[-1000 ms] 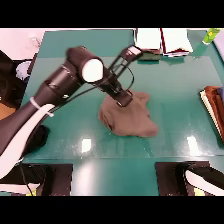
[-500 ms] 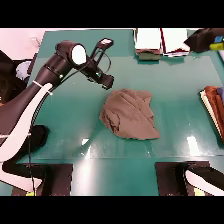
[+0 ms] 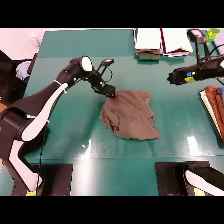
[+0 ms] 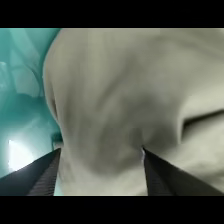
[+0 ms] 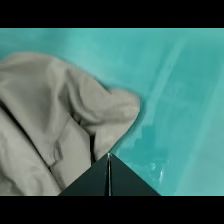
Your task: Fold the shirts.
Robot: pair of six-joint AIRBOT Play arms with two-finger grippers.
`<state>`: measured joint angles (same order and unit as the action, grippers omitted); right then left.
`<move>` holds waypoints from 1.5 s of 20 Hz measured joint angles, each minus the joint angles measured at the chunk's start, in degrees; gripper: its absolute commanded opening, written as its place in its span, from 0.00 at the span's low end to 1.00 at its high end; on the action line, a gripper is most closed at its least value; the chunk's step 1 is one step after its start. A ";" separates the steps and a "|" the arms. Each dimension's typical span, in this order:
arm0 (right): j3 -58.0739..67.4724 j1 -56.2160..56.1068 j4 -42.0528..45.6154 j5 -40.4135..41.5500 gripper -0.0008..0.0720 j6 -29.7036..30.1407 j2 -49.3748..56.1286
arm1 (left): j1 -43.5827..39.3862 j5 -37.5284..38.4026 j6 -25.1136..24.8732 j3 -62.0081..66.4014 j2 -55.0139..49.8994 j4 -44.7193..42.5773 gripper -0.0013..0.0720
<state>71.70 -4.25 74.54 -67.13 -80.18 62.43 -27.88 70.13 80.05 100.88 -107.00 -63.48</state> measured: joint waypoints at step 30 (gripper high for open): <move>-34.03 -9.70 -13.22 12.22 0.03 -4.72 -5.07 | 0.09 4.09 0.26 8.72 -0.72 -4.85 0.05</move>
<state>37.67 -13.96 61.32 -54.92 -84.90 57.36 -27.79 74.22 80.31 109.60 -107.72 -68.34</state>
